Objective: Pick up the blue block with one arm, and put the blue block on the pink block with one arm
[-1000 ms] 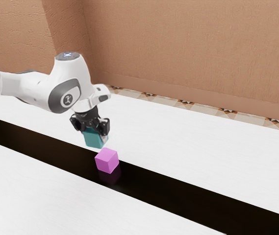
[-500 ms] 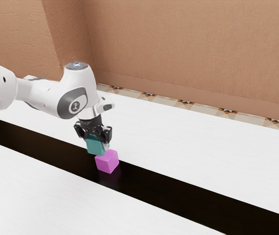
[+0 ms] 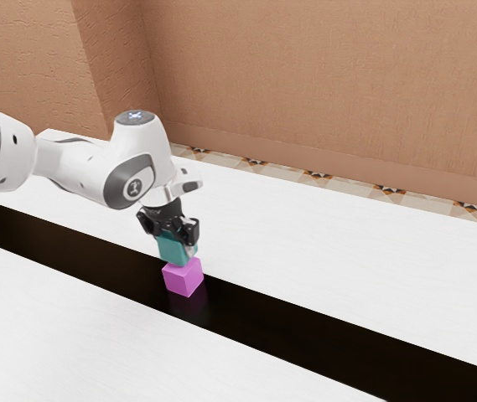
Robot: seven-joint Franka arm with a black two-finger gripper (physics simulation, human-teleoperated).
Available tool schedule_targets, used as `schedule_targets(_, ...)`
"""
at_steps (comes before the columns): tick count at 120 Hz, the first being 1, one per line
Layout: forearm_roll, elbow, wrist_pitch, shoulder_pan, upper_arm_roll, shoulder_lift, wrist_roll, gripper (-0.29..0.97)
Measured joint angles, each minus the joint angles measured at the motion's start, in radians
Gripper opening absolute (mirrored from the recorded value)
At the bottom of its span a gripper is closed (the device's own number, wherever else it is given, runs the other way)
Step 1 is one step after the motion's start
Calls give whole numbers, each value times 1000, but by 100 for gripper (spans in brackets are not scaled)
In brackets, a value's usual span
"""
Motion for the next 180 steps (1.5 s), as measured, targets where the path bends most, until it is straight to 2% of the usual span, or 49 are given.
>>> schedule_targets(82, -24, -82, 22, -13, -8, -56, -15, 36)
schedule_targets(180, -13, -35, 26, 0, -8, -16, -20, 36)
